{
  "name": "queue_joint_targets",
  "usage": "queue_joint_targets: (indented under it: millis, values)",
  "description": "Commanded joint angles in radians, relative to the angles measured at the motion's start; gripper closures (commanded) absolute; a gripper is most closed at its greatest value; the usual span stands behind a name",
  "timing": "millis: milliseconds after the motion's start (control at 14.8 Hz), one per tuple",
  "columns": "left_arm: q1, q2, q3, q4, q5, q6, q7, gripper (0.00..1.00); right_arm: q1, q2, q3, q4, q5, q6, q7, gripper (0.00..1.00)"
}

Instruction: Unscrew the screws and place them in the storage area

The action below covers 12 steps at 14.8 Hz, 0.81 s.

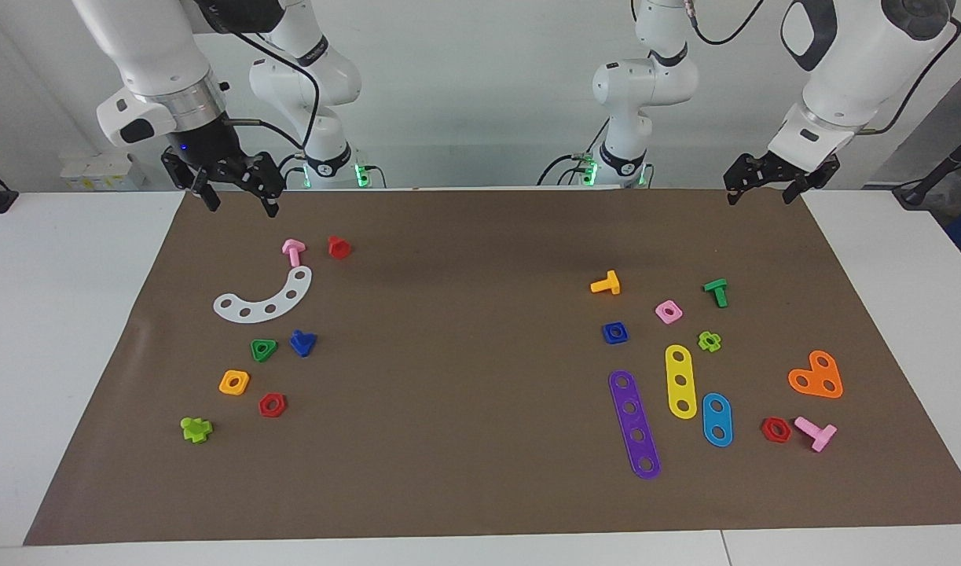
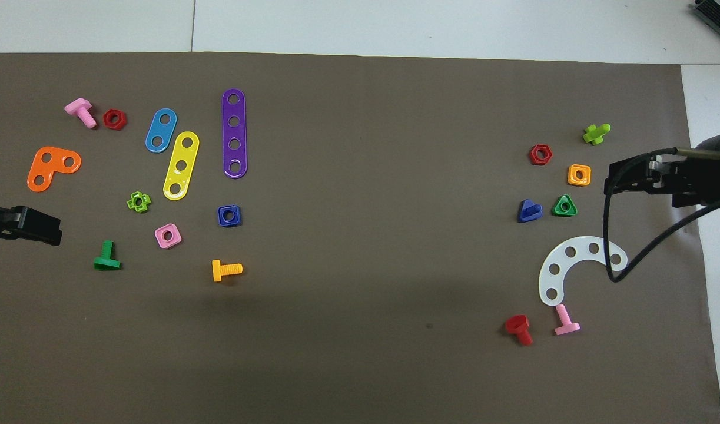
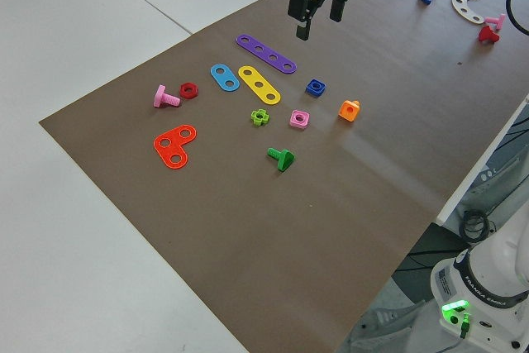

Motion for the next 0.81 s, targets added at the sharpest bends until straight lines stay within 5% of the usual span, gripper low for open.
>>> queue_joint_targets:
  millis: [0,745]
  values:
    - [0.013,-0.022,0.004,-0.029,-0.050,0.033,0.002,0.00,-0.005,-0.032,0.002,-0.038,-0.033,0.005,-0.043,0.00]
    - [0.013,-0.027,0.009,-0.038,-0.067,0.037,-0.005,0.00,-0.009,-0.038,0.005,-0.052,-0.026,0.006,-0.043,0.00]
